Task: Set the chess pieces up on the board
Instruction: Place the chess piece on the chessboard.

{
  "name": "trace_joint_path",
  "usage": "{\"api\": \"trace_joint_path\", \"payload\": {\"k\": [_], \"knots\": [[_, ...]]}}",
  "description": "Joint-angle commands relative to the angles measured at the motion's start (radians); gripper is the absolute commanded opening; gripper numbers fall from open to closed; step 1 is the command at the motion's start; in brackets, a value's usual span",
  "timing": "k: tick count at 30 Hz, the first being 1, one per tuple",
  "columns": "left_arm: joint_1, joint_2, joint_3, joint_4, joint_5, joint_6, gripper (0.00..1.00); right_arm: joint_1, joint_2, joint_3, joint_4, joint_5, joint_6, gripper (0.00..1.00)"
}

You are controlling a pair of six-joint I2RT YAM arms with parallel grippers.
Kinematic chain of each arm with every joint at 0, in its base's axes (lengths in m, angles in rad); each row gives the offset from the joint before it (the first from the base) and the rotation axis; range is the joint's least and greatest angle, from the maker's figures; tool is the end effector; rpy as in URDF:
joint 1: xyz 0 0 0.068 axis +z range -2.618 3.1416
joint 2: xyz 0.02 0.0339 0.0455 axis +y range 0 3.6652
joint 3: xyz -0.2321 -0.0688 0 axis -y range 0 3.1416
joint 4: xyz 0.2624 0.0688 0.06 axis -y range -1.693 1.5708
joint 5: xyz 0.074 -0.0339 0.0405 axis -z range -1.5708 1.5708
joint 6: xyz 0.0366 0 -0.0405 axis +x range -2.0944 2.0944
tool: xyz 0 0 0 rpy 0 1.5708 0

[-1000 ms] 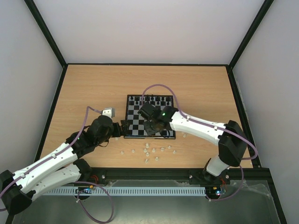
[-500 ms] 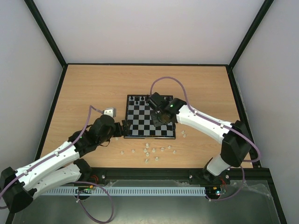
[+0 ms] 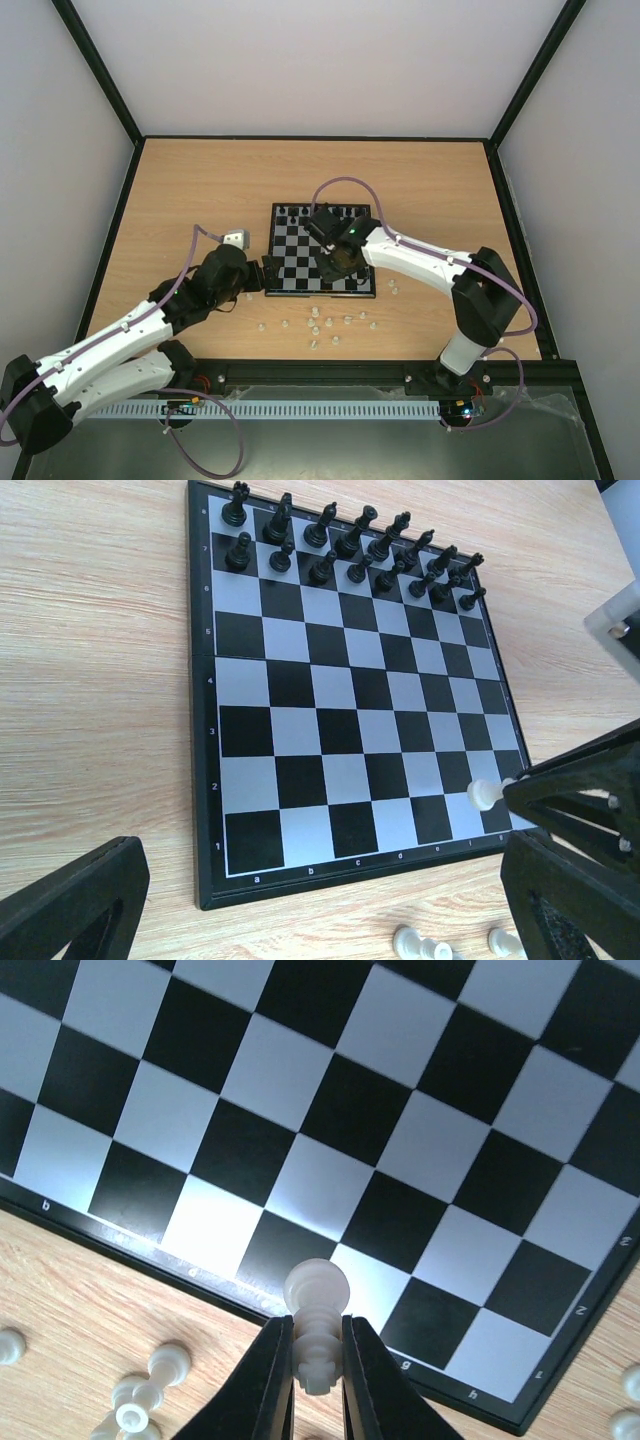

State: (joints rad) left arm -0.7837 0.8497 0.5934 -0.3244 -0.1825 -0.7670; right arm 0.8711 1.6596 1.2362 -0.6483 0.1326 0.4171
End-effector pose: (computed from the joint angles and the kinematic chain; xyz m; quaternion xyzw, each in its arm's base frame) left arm 0.1660 -0.1561 0.2190 -0.0360 0.8766 -0.2739 0.3940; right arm 0.2338 0.2702 0.1948 -0.2017 0.9458 0.0966 0.2356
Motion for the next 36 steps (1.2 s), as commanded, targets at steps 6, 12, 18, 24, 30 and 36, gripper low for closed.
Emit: {"api": "trace_joint_path", "payload": {"k": [6, 12, 18, 24, 30, 36], "knots": [[0.008, 0.005, -0.014, 0.022, 0.003, 0.0, 1.0, 0.059, 0.051, 0.002, -0.042, -0.006, -0.01, 0.12], [0.008, -0.003, -0.019, 0.022, 0.005, -0.003, 0.99, 0.073, 0.065, 0.001, -0.042, 0.002, -0.003, 0.13], [0.008, -0.018, -0.025, 0.016, 0.002, -0.005, 1.0, 0.074, 0.086, 0.002, -0.029, 0.024, 0.004, 0.14], [0.008, -0.026, -0.026, 0.012, 0.002, -0.006, 0.99, 0.074, 0.119, 0.018, -0.025, 0.032, 0.004, 0.14], [0.008, -0.03, -0.029, 0.012, 0.002, -0.007, 0.99, 0.072, 0.132, 0.021, -0.013, 0.035, 0.002, 0.14], [0.008, -0.028, -0.029, 0.015, 0.002, -0.006, 1.0, 0.069, 0.142, 0.024, -0.001, 0.033, -0.004, 0.15]]}}
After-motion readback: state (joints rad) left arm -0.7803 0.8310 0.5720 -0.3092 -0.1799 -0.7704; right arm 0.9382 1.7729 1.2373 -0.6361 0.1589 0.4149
